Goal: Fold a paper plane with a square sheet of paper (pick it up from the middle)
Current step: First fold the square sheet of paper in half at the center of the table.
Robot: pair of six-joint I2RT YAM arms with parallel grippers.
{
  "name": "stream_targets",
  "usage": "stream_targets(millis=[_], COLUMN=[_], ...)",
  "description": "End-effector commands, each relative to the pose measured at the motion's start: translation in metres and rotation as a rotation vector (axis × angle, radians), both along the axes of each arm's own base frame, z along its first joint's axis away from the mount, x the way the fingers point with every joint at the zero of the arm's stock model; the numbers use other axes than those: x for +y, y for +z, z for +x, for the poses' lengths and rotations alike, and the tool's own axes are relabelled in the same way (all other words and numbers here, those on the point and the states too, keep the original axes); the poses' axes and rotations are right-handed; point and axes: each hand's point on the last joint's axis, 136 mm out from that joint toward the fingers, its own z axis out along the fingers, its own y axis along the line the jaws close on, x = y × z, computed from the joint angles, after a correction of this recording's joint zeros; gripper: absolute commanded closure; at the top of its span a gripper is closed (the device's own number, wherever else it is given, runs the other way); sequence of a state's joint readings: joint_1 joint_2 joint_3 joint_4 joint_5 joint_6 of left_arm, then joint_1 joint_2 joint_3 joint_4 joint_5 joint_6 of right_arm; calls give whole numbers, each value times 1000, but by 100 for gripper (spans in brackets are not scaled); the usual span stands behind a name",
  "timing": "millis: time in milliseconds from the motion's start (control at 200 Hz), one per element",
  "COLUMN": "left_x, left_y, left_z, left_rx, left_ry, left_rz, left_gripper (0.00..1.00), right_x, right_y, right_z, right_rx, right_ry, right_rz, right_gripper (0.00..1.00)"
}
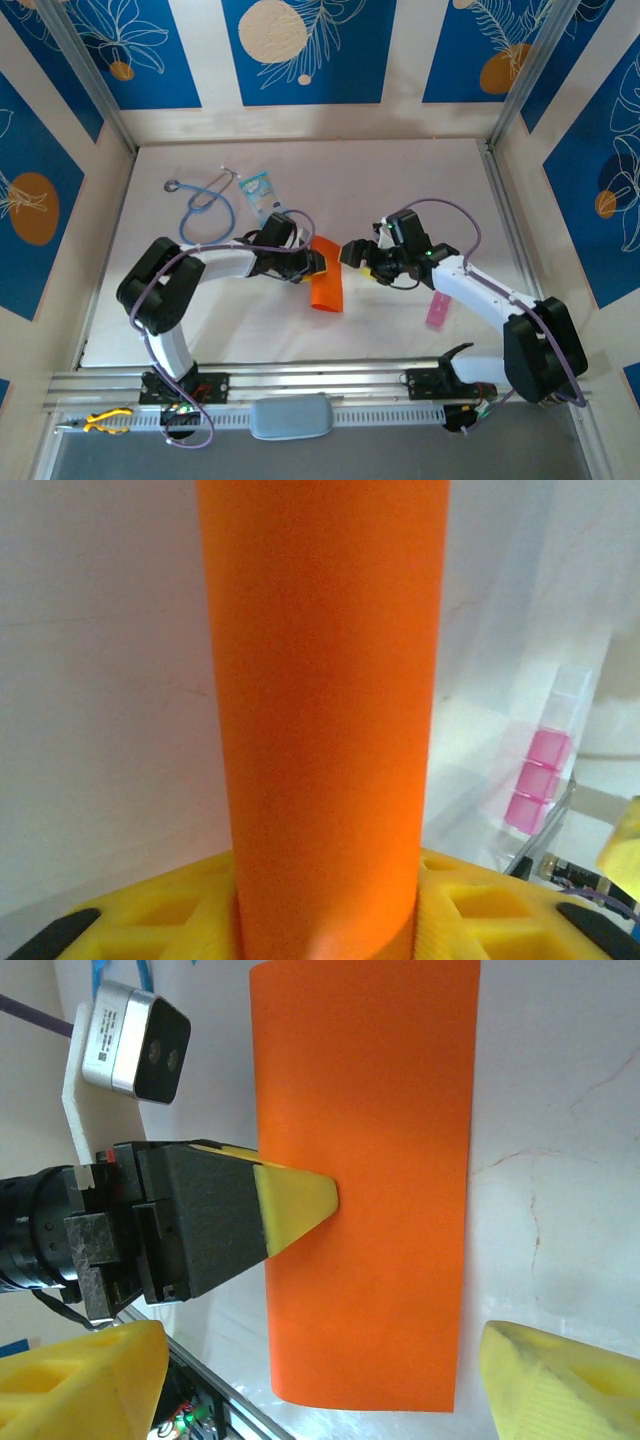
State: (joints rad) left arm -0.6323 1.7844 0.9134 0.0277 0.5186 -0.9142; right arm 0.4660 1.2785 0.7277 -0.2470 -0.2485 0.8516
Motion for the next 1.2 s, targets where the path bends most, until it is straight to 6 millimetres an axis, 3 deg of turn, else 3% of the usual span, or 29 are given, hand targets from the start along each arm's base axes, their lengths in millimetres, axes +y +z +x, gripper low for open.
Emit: stream_targets(millis=[0,455,655,1191], left_x=[13,35,45,51], left_y=[-17,-11,-4,-22], left_z=[-2,5,5,3], left_rx=[10,-65,-107,-65], left_ry=[-17,-40,-41,-66], left_rz=[96,253,300,361], left_gripper=[59,45,46,49], right_x=[1,-1,1,7], right_y=[-4,-13,-15,-26], right_z=[-2,-3,-3,-3], right_rx=[19,41,51,91], right_ry=[8,-23,-21,-17], right_rz=[-24,-25,-14,-1], right_gripper=[22,23,23,29])
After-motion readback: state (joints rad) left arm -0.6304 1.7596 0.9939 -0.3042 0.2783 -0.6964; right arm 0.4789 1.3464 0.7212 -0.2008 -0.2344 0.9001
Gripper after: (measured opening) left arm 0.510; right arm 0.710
